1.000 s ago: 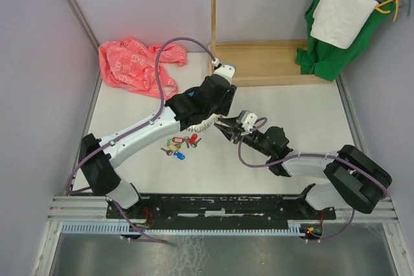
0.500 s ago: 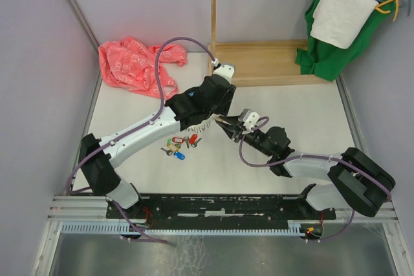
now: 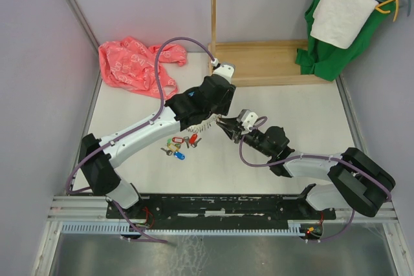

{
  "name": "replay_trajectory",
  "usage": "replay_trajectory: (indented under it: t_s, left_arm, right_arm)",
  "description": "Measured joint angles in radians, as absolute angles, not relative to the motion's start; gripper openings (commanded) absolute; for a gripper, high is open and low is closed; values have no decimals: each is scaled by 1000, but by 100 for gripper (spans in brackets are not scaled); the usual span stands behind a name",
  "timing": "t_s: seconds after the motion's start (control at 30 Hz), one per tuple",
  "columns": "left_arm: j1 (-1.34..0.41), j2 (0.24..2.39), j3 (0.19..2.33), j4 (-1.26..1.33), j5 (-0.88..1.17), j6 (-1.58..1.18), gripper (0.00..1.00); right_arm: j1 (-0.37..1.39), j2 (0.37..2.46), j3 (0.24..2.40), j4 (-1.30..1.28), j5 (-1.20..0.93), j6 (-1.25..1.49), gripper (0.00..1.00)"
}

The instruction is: Put the keys on the keyring

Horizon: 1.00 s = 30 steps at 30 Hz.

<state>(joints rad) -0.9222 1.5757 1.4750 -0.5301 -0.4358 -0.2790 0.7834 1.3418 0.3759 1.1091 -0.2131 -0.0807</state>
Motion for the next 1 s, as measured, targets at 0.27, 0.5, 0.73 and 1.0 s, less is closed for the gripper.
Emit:
replay_trajectory:
  t_s: [0.27,0.5,0.73,1.0]
  left_arm:
    - [-922,1576,1478,-530,-438,-280,18]
    - [-922,1580,1481,-533,-443,-286,18]
    - [-922,1596,1491,-545,-446,-318,17]
    - [-922,1596,1492,-545,-470,-331,17]
  right_arm:
    - [783,1343,376,1098,-224,-80,26]
    - [783,1358,384,1098,-228,-76,25]
    - [784,1363,384,1105,-227,-68,28]
    - [788,1363,360,1143,-204,-49,29]
